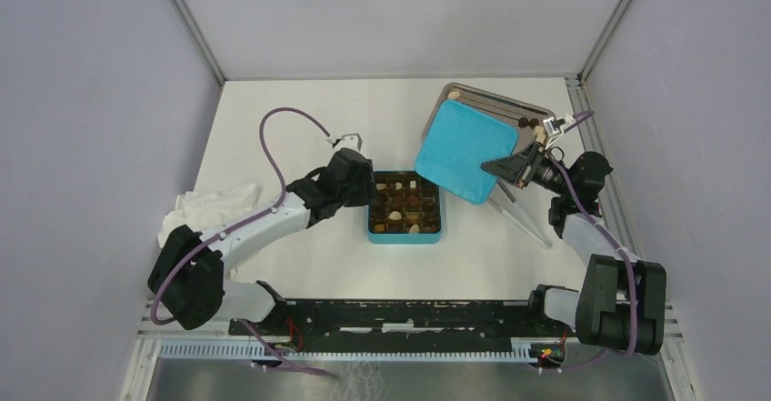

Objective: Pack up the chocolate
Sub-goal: Close the box lid on the packing box.

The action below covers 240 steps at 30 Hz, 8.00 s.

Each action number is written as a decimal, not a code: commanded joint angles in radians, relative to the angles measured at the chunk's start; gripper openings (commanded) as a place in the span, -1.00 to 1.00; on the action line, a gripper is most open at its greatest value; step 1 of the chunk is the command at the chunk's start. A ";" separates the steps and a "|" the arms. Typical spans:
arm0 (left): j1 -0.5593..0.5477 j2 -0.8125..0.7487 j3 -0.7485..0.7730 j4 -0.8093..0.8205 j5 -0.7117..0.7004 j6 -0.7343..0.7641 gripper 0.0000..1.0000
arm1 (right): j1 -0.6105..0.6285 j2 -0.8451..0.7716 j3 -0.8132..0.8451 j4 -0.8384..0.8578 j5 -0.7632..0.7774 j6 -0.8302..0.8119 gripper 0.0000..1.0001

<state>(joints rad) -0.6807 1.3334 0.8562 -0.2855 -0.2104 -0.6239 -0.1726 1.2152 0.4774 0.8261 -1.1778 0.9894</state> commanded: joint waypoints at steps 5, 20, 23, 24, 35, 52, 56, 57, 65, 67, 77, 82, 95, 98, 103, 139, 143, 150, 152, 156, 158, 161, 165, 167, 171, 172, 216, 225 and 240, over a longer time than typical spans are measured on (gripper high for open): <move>-0.010 0.129 0.130 -0.084 -0.145 0.035 0.11 | -0.005 -0.026 0.009 0.006 -0.015 -0.029 -1.00; -0.018 0.314 0.176 -0.061 -0.110 0.060 -0.31 | -0.004 -0.012 0.009 0.001 -0.015 -0.041 -1.00; -0.017 0.320 0.186 -0.052 -0.109 0.069 -0.56 | -0.005 -0.002 0.009 0.001 -0.017 -0.043 -1.00; -0.017 0.321 0.189 -0.048 -0.111 0.073 -0.66 | -0.005 -0.001 0.009 0.001 -0.018 -0.044 -1.00; -0.018 0.327 0.188 -0.018 -0.109 0.121 -0.60 | -0.005 0.002 0.010 -0.002 -0.018 -0.050 -1.00; -0.040 0.047 0.029 0.158 -0.207 0.194 -0.96 | -0.005 -0.011 0.015 -0.002 -0.024 -0.063 -1.00; -0.068 -0.154 -0.129 0.279 -0.276 0.251 -0.96 | -0.005 -0.019 0.019 -0.002 -0.026 -0.067 -1.00; -0.077 -0.197 -0.156 0.308 -0.290 0.262 -0.96 | -0.005 -0.020 0.018 -0.002 -0.026 -0.067 -1.00; -0.191 -0.451 -0.306 0.436 -0.391 0.405 -0.96 | -0.008 -0.016 0.020 -0.001 -0.026 -0.074 -1.00; -0.215 -0.477 -0.307 0.429 -0.430 0.433 -0.97 | -0.011 -0.013 0.022 0.001 -0.031 -0.071 -1.00; -0.272 -0.509 -0.293 0.379 -0.544 0.476 -0.96 | -0.013 -0.015 0.026 -0.030 -0.025 -0.113 -1.00; -0.278 -0.530 -0.297 0.374 -0.543 0.462 -0.97 | -0.013 -0.007 0.031 -0.057 -0.025 -0.143 -1.00; -0.217 -0.316 -0.158 0.160 -0.407 0.133 -0.97 | -0.015 -0.003 0.036 -0.089 -0.022 -0.182 -1.00; -0.100 -0.182 -0.086 0.089 -0.195 0.043 -0.97 | -0.017 -0.005 0.035 -0.098 -0.018 -0.190 -1.00; 0.061 0.047 -0.013 0.078 0.057 -0.023 -0.96 | -0.022 -0.010 0.036 -0.105 -0.015 -0.198 -1.00; 0.062 -0.531 -0.219 0.167 0.262 0.138 0.77 | 0.248 0.024 0.023 0.024 -0.022 0.025 -1.00; 0.063 -0.594 -0.249 0.210 0.298 0.112 0.78 | 0.391 0.061 0.059 -0.048 0.013 -0.009 -1.00; 0.063 -0.733 -0.330 0.182 0.191 0.046 0.93 | 0.497 0.197 0.147 -0.141 0.060 -0.082 -0.98; 0.063 -0.739 -0.351 0.168 0.159 0.023 0.92 | 0.511 0.236 0.163 -0.133 0.069 -0.074 -0.98; 0.063 -0.734 -0.383 0.160 0.134 -0.002 0.87 | 0.548 0.292 0.165 -0.121 0.095 -0.069 -0.94; 0.062 -0.737 -0.389 0.155 0.131 -0.006 0.85 | 0.559 0.313 0.164 -0.107 0.110 -0.062 -0.94; 0.063 -0.741 -0.402 0.154 0.133 -0.009 0.83 | 0.570 0.347 0.164 -0.058 0.112 -0.027 -0.94; 0.061 -0.718 -0.421 0.171 0.140 -0.017 0.81 | 0.572 0.374 0.154 -0.052 0.133 -0.023 -0.93; 0.061 -0.691 -0.422 0.178 0.142 -0.020 0.78 | 0.571 0.377 0.146 -0.075 0.144 -0.039 -0.91; 0.062 -0.630 -0.419 0.194 0.155 -0.022 0.73 | 0.571 0.368 0.145 -0.162 0.170 -0.103 -0.87; 0.062 -0.616 -0.417 0.197 0.158 -0.022 0.72 | 0.571 0.366 0.145 -0.178 0.175 -0.115 -0.87; 0.057 -0.138 -0.224 0.207 0.320 0.072 0.64 | 0.430 0.299 0.269 -0.732 0.321 -0.609 -0.14; 0.049 -0.125 -0.212 0.196 0.342 0.092 0.60 | 0.402 0.158 0.284 -0.904 0.339 -0.957 -0.01; 0.009 -0.088 -0.164 0.173 0.357 0.099 0.50 | 0.556 0.104 0.328 -0.966 0.471 -1.430 0.07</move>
<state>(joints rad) -0.6498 1.2404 0.6495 -0.1318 0.1112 -0.5457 0.3870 1.3087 0.7441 -0.1398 -0.7883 -0.3882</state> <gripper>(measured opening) 0.756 0.503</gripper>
